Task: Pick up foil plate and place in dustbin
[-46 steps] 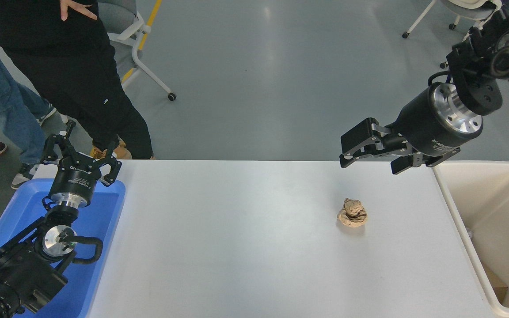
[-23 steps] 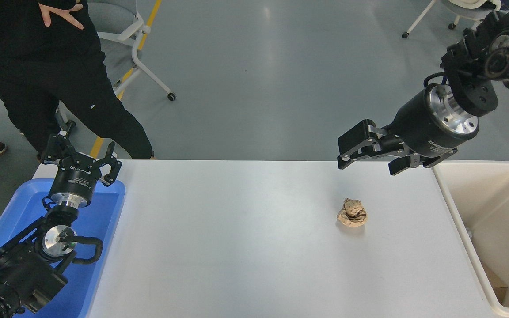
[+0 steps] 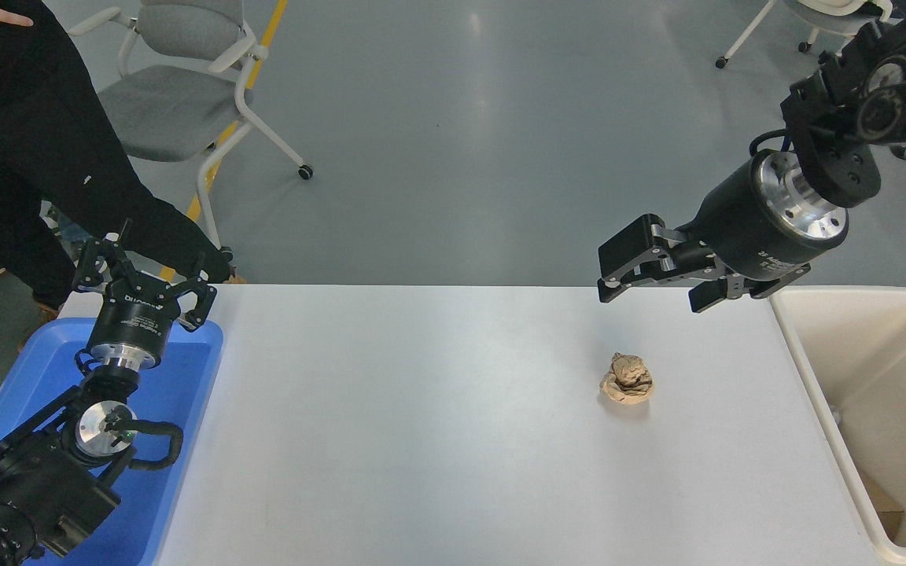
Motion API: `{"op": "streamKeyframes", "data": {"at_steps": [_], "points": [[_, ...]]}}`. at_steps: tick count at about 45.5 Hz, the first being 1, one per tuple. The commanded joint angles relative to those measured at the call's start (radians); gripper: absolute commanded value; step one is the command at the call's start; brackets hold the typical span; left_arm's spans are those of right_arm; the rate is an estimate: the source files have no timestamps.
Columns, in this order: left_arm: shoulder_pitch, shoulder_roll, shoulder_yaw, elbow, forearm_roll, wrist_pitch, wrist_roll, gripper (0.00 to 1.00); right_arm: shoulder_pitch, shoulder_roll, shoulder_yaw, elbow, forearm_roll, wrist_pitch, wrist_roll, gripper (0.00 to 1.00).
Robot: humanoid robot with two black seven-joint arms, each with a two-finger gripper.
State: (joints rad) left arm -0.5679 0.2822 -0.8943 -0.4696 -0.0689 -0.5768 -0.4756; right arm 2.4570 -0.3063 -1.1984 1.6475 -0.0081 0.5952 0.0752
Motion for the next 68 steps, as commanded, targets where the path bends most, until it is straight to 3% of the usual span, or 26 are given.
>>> {"op": "streamKeyframes", "data": {"at_steps": [1,68], "points": [[0.000,0.000,0.000,0.000,0.000,0.000,0.000,0.99,-0.004,0.012,0.002,-0.002,0.000,0.000,0.000,1.00],[0.000,0.000,0.000,0.000,0.000,0.000,0.000,0.99,-0.053,0.030,0.033,-0.012,0.000,-0.002,0.000,1.00]]}}
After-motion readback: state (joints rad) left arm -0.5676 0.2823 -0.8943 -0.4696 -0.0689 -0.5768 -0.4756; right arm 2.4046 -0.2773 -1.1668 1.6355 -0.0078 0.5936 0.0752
